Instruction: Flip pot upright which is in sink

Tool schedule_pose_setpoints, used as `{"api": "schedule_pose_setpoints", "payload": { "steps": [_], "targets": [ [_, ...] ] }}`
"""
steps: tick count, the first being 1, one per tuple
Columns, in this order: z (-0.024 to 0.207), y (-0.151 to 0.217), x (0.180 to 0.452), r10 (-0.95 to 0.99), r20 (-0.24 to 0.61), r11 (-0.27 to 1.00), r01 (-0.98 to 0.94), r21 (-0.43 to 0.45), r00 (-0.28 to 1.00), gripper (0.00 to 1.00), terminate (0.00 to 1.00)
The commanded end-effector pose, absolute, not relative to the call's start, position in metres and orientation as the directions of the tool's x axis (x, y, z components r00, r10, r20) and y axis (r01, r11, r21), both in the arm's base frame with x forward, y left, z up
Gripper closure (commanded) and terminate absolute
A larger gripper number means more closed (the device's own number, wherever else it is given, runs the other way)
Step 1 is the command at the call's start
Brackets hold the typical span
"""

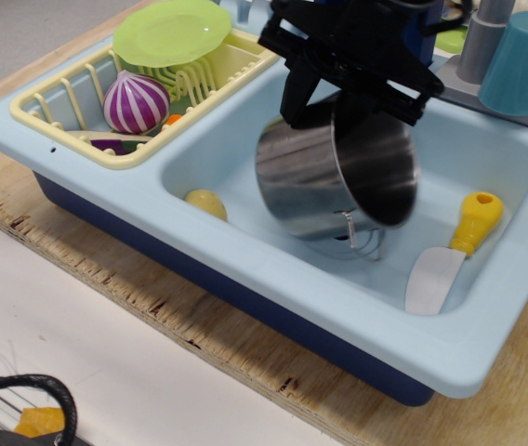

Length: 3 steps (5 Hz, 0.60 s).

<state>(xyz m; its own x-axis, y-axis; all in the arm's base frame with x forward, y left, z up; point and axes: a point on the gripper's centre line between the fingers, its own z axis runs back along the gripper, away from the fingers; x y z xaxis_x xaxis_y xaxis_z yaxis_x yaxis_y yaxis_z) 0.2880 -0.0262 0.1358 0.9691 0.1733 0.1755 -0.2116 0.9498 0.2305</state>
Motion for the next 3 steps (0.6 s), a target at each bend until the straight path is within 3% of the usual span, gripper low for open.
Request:
{"api": "schedule_pose_setpoints", "payload": {
  "steps": [1, 2, 3],
  "targets": [
    [0.1423, -0.0186, 0.2912, 0.191, 0.162, 0.979, -0.199, 0.033, 0.968, 1.0, 0.0],
    [0.1429, -0.0175, 0.2887, 0.166, 0.157, 0.986, -0.168, -0.001, 0.974, 1.0, 0.0],
    [0.1429, -0.0175, 0.2887, 0.166, 0.157, 0.986, -0.168, -0.001, 0.974, 0.0, 0.0]
  ]
}}
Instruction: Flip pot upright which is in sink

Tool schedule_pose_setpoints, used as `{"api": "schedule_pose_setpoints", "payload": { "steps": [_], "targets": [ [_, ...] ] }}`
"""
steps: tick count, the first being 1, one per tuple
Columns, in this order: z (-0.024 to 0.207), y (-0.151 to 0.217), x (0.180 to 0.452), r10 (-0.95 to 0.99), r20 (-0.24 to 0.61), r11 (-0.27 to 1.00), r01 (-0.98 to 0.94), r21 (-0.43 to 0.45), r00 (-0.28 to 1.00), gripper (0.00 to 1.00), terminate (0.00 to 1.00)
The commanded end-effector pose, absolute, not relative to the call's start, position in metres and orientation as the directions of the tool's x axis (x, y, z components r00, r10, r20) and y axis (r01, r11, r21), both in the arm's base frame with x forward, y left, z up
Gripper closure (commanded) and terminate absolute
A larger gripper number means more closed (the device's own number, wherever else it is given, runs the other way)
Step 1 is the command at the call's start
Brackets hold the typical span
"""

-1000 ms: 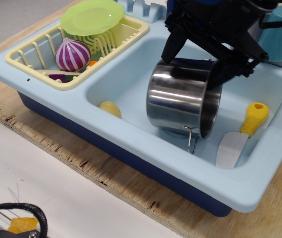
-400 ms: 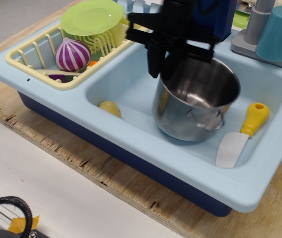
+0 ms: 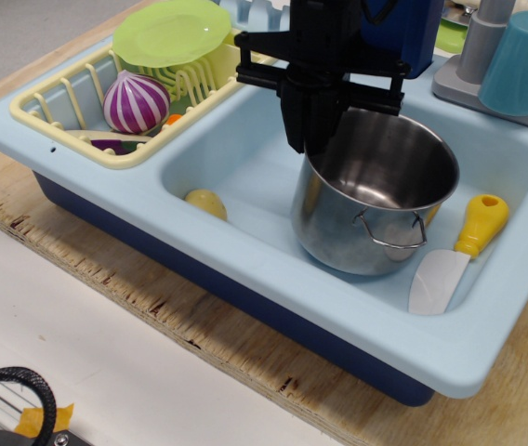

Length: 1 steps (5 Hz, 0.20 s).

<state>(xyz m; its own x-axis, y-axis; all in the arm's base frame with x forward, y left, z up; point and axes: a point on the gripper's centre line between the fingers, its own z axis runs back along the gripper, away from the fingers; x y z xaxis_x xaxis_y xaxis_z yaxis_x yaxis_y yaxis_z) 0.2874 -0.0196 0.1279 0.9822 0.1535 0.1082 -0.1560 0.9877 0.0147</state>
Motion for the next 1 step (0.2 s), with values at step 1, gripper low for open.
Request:
{"api": "schedule_pose_setpoints", "payload": {
  "steps": [1],
  "targets": [
    [0.1429, -0.0175, 0.2887, 0.166, 0.157, 0.986, -0.168, -0.001, 0.974, 0.0, 1.0]
  ]
}}
